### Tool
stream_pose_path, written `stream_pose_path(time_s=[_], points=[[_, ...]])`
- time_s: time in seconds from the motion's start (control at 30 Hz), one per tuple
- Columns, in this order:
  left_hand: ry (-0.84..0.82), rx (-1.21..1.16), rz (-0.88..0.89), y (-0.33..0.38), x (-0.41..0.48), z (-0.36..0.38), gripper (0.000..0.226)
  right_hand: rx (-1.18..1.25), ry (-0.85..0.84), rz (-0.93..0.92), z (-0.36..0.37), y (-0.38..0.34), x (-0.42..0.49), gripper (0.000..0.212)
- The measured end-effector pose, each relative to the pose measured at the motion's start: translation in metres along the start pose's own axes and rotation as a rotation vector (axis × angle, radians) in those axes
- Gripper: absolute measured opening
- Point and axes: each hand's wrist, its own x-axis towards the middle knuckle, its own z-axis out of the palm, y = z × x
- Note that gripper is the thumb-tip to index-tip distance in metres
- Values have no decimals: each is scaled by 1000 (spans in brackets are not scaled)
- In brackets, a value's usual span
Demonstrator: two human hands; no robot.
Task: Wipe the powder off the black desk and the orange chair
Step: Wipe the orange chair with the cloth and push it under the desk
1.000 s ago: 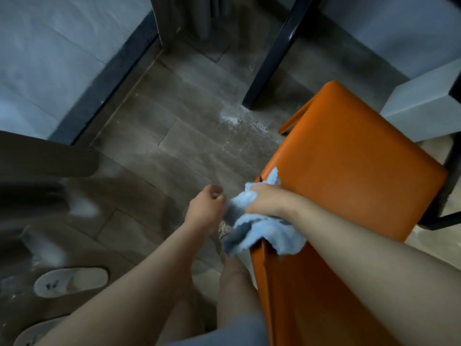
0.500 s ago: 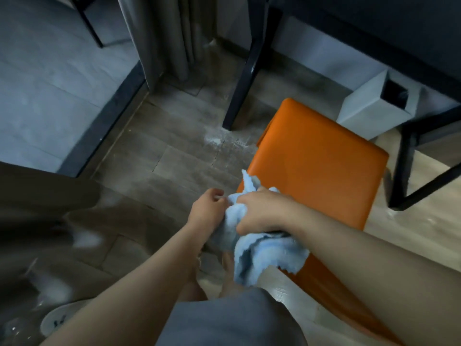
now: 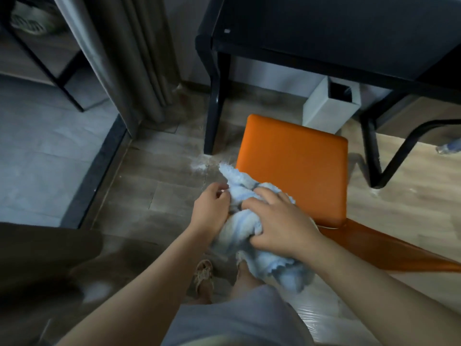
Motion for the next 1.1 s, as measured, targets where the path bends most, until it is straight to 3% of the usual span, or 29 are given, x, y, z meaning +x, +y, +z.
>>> stream_pose_path(time_s=[0.23, 0.43, 0.53, 0.63, 0.73, 0.9, 1.1], points=[[49, 141, 159, 32, -19, 2, 23, 14, 130, -37, 11, 27, -26, 45], [-18, 376, 292, 46, -40, 40, 31, -42, -9, 12, 5, 98, -90, 61], [-60, 500, 340, 51, -56, 67, 28, -105, 51, -45, 11, 76, -72, 65], [9, 558, 336, 53, -61, 79, 26, -49, 136, -49, 16, 60, -61, 65], [52, 626, 328, 53, -63, 91, 27, -27, 126, -63, 16, 113, -96, 53], [23, 825, 427, 54, -75, 138, 31, -106, 59, 41, -6, 205, -159, 54], [68, 1010, 381, 48, -71, 156, 27, -122, 191, -146, 23, 131, -117, 44]])
